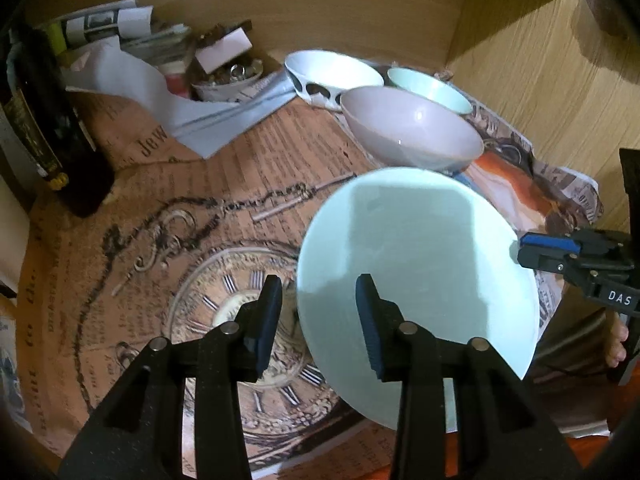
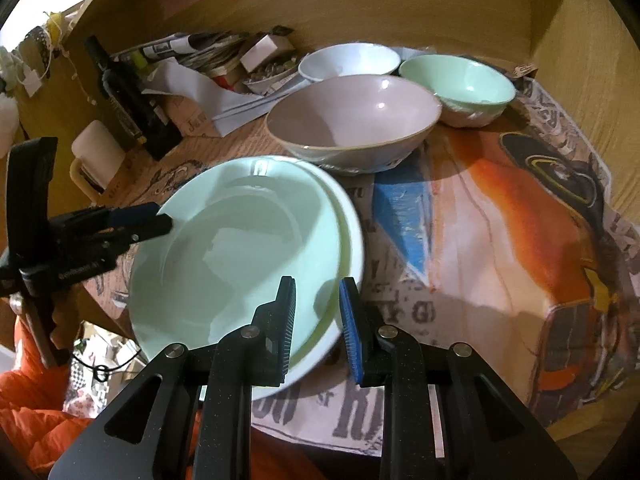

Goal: Organize plates and bowls
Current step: 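Lower the mint green plate onto the white plate and open both grippers, then move both grippers to the rim of the large pale pink bowl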

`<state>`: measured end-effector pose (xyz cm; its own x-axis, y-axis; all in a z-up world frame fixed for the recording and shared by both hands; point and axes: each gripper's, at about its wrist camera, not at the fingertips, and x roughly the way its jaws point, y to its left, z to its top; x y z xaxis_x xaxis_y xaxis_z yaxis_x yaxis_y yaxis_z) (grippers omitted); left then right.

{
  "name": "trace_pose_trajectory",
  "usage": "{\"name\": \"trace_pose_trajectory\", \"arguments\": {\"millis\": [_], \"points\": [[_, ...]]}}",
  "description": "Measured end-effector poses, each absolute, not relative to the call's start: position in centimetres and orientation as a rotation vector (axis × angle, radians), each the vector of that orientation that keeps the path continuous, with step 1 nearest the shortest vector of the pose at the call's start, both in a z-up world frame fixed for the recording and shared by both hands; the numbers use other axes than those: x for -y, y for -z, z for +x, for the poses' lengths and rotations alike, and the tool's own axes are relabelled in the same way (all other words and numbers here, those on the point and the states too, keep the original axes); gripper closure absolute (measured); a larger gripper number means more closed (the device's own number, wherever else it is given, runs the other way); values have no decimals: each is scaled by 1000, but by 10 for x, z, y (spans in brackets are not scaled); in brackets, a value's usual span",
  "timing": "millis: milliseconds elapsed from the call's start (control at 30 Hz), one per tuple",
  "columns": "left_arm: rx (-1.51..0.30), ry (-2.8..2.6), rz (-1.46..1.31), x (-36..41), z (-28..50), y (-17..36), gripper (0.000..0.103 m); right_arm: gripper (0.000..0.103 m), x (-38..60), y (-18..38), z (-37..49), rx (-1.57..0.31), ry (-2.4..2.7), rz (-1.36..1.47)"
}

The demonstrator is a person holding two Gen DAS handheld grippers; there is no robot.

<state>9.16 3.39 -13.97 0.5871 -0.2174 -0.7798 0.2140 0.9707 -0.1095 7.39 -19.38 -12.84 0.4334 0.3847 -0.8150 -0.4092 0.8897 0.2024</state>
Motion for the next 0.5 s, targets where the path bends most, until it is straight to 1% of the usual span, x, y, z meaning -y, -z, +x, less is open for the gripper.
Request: {"name": "trace_pose_trajectory", "arguments": {"millis": [33,100,167,233,300,367,400,467,500], "points": [[-903,250,-3,-34,92,137,65,81,195,128,75,-1002,-488,-30],[-881,243,5,-35,94,129,61,81,198,124,79,-985,-475,-26],[-840,228,22,-34,96,119,50,80,202,119,85,-963,-464,-12],[-802,214,37,-32,98,110,46,80,205,113,91,-933,-459,1],[-776,210,48,-30,103,102,41,76,207,105,98,-894,-442,4],[-757,208,49,-28,111,95,33,66,208,99,105,-857,-421,1],[-754,207,46,-28,115,93,32,64,209,96,109,-836,-409,1],[-755,203,38,-26,128,90,28,55,210,91,118,-802,-399,7],[-759,202,35,-24,134,90,26,52,210,89,123,-789,-390,10]]}}
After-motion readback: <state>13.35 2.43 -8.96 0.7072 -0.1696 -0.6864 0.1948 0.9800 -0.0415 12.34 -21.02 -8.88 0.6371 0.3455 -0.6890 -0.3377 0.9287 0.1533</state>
